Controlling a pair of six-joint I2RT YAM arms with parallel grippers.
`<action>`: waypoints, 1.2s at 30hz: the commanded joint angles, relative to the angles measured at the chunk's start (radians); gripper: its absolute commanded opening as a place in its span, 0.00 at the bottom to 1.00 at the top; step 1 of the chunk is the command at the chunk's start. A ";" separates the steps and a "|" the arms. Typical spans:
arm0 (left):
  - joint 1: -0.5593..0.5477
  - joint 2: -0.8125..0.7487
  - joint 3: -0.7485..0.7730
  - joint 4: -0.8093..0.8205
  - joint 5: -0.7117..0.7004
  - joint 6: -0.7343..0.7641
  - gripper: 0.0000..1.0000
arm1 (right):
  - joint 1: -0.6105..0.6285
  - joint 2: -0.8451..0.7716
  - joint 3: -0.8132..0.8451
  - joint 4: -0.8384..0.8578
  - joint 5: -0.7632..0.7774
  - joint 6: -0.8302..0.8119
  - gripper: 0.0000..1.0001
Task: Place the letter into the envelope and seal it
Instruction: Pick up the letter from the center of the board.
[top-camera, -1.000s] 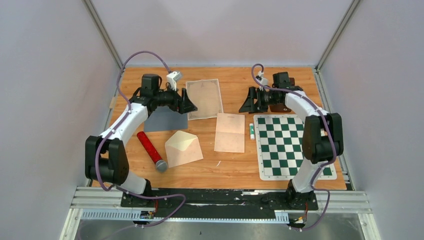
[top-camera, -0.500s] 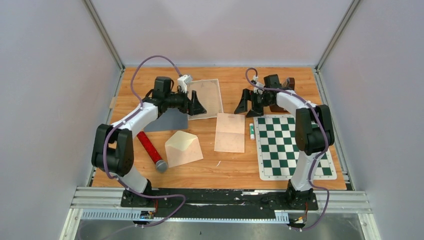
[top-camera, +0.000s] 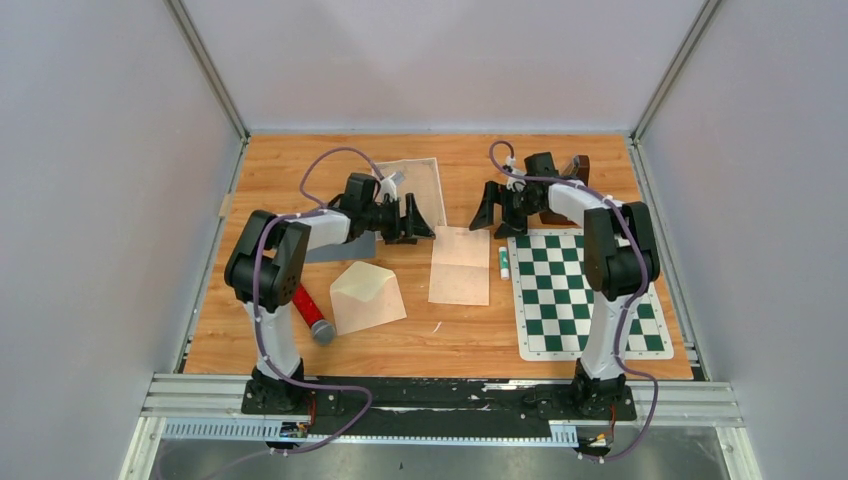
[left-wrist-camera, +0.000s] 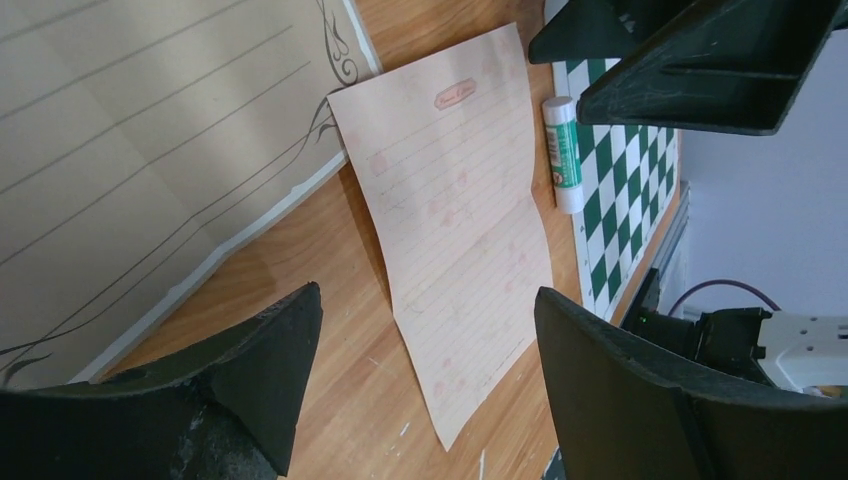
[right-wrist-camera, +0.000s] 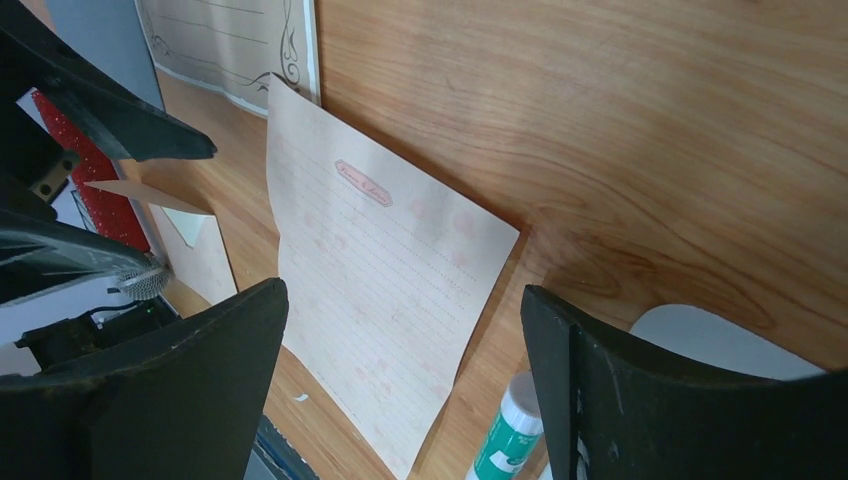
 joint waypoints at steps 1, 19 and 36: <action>-0.044 0.048 0.041 0.067 -0.009 -0.056 0.84 | 0.001 0.032 0.046 0.027 -0.017 0.009 0.88; -0.087 0.142 0.086 0.076 -0.002 -0.040 0.72 | -0.036 0.024 -0.005 0.072 -0.310 -0.054 0.86; -0.085 0.156 0.084 0.219 0.110 -0.053 0.23 | -0.050 -0.084 -0.071 0.055 -0.473 -0.190 0.72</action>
